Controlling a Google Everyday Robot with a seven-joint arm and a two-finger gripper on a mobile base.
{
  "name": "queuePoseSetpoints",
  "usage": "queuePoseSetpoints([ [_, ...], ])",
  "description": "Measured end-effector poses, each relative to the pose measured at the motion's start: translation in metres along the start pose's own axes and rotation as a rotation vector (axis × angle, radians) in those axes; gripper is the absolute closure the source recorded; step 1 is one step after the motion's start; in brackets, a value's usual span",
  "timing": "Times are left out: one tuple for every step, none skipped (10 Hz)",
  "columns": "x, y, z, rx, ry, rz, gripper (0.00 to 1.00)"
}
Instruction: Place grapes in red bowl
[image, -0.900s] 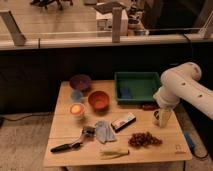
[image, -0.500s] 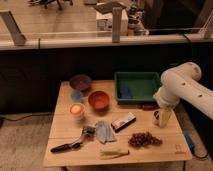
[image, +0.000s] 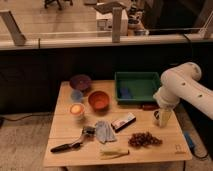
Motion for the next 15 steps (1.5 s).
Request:
queuePoseSetpoints([
  [0.000,0.000,0.000,0.000,0.000,0.000,0.20],
  [0.000,0.000,0.000,0.000,0.000,0.000,0.20],
  [0.000,0.000,0.000,0.000,0.000,0.000,0.20],
  [0.000,0.000,0.000,0.000,0.000,0.000,0.20],
  [0.000,0.000,0.000,0.000,0.000,-0.001,0.20],
  [-0.003,0.001,0.002,0.001,0.002,-0.010,0.20],
  [-0.014,0.001,0.005,0.003,0.001,-0.034,0.20],
  [-0.029,0.001,0.008,0.003,0.001,-0.059,0.20],
  [-0.045,0.002,0.011,0.004,0.001,-0.082,0.20],
  [-0.059,0.002,0.014,0.006,0.001,-0.106,0.20],
  [-0.068,0.002,0.017,0.009,0.003,-0.130,0.20],
  [-0.072,0.003,0.020,0.011,0.003,-0.145,0.20],
  [-0.074,0.003,0.025,0.014,0.005,-0.169,0.20],
  [-0.086,0.003,0.029,0.017,0.001,-0.197,0.20],
  [-0.095,0.002,0.031,0.019,0.000,-0.214,0.20],
])
